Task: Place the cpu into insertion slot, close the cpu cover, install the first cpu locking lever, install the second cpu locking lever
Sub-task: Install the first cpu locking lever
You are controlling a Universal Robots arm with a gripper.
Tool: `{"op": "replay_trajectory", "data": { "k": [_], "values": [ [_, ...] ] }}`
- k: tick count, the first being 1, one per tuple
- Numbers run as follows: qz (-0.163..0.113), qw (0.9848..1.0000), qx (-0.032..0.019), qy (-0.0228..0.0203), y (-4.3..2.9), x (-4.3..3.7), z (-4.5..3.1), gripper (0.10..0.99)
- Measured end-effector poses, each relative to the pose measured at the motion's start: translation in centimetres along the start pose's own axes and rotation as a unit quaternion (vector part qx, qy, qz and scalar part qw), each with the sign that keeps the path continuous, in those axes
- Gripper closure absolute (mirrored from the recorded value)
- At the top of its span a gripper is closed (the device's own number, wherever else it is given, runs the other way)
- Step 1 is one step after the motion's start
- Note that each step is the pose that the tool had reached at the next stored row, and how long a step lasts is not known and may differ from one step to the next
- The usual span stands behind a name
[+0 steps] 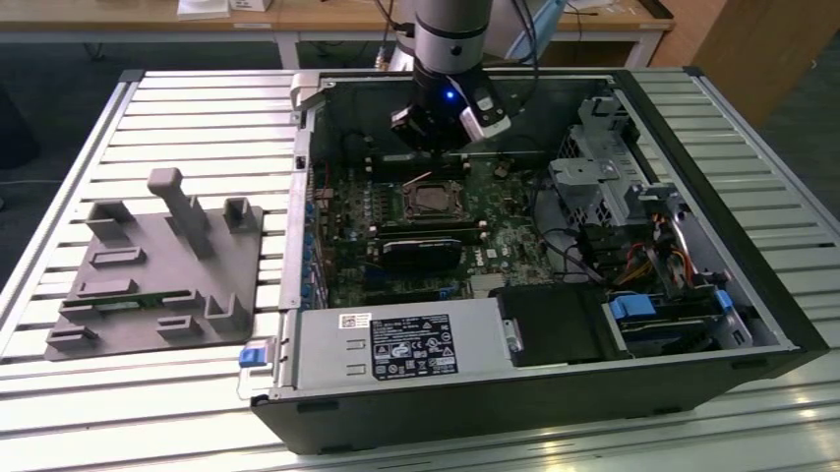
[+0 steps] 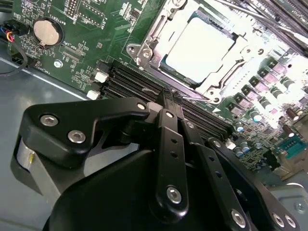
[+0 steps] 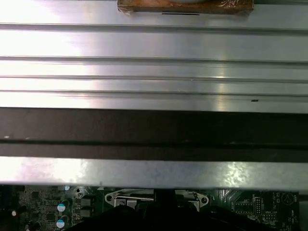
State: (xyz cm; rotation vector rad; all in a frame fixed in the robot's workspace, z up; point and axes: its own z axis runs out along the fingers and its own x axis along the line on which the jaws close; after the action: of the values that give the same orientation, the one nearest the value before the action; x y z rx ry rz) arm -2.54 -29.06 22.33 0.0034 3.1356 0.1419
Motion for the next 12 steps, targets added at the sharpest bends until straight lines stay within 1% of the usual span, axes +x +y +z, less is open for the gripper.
{"op": "replay_trajectory", "data": {
  "k": [5, 9, 12],
  "values": [
    [0.0, 1.0, -0.0002, -0.0001, 0.25, -0.22, 0.38, 0.98],
    [0.0, 1.0, -0.0001, 0.0, 0.22, -0.58, 0.75, 0.98],
    [0.0, 1.0, -0.0001, 0.0, 0.19, -0.69, 1.07, 0.98]
  ]
}}
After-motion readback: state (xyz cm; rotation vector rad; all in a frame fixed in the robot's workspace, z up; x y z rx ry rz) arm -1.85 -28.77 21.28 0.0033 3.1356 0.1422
